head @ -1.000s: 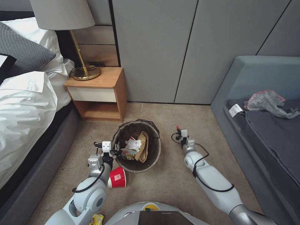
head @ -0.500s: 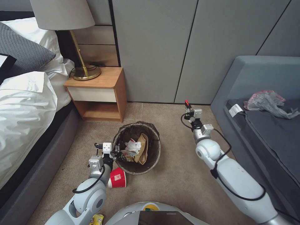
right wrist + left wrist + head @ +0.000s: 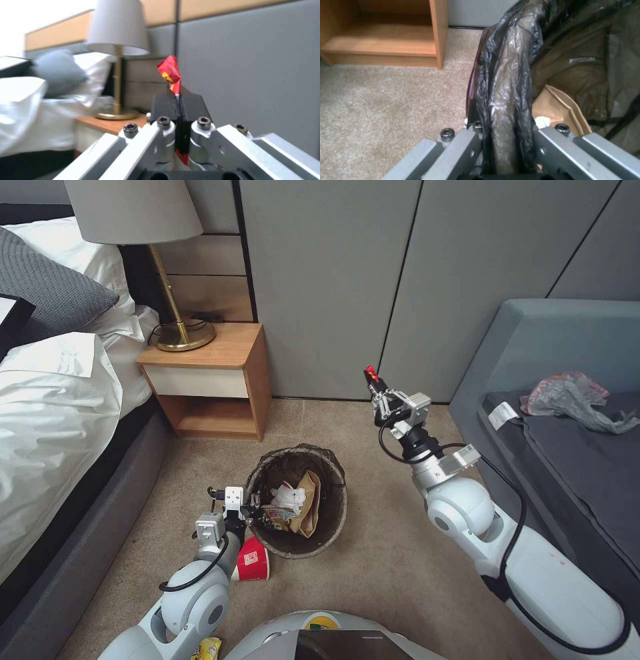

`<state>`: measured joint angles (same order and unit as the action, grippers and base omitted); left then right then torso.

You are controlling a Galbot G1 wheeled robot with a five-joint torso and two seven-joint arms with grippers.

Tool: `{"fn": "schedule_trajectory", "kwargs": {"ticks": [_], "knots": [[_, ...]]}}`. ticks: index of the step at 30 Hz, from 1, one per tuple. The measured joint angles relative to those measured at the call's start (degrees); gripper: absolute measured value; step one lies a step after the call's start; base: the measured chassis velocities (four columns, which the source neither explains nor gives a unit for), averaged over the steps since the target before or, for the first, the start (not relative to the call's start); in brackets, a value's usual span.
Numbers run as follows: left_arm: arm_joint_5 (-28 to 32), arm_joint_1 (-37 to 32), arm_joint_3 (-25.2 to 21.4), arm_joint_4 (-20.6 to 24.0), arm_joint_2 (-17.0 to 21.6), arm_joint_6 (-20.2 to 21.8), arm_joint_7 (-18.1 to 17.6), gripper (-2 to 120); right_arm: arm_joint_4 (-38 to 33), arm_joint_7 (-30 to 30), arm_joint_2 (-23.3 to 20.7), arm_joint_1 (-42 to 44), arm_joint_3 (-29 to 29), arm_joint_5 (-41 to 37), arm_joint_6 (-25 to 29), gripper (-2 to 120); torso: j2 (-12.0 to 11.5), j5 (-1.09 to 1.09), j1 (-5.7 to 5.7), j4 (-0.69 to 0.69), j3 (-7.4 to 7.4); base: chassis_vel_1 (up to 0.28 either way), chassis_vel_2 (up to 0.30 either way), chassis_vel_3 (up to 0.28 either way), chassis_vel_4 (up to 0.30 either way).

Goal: Pick up the trash bin, then pick up the garbage from the floor and place it into the trash bin.

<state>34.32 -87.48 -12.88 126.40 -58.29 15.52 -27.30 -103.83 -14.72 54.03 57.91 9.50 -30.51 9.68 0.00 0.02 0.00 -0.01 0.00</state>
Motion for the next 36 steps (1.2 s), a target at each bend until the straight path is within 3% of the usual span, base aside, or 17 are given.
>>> {"fn": "schedule_trajectory", "kwargs": {"ticks": [5, 9, 11, 18, 25, 36], "knots": [[0.2, 0.5, 0.9, -0.4, 0.2, 0.6, 0.1, 0, -11.5, 4.3, -3.7, 0.9, -0.1, -2.6, 1.8, 0, 0.0, -0.01, 0.0, 0.01, 0.0, 0.0, 0.0, 0.0, 0.0], [0.5, 0.6, 1.2, -0.4, 0.2, 1.0, 0.1, 0, -14.5, 5.7, -4.9, 1.2, -0.8, -3.2, 2.4, 0, 0.0, -0.02, 0.0, 0.01, 0.0, 0.0, 0.0, 0.0, 0.0], [0.7, 0.8, 1.3, -0.4, 0.4, 1.3, 0.1, 0, -19.4, 7.9, -7.2, 2.2, -2.4, -4.0, 2.8, 0, 0.0, -0.02, 0.0, 0.01, 0.0, 0.0, 0.0, 0.0, 0.0], [1.8, 2.1, 1.9, -0.5, 0.4, 2.1, 0.0, 0, -26.5, 12.2, -13.0, 4.5, -6.1, -6.2, 2.9, 0, 0.0, -0.02, 0.0, 0.01, 0.0, 0.0, 0.0, 0.0, 0.0], [2.2, 2.6, 2.0, -0.5, 0.4, 2.4, -0.1, 0, -27.6, 14.7, -15.9, 5.3, -11.1, -5.4, 3.3, 0, 0.0, -0.02, 0.0, 0.01, 0.0, 0.0, 0.0, 0.0, 0.0], [1.9, 2.5, 2.0, -0.5, -0.3, 2.4, -0.1, 0, -24.3, 15.5, -14.6, 4.9, -18.8, -1.9, 4.1, 0, 0.0, 0.0, 0.0, 0.01, 0.01, 0.0, 0.0, 0.0, 0.0]]}}
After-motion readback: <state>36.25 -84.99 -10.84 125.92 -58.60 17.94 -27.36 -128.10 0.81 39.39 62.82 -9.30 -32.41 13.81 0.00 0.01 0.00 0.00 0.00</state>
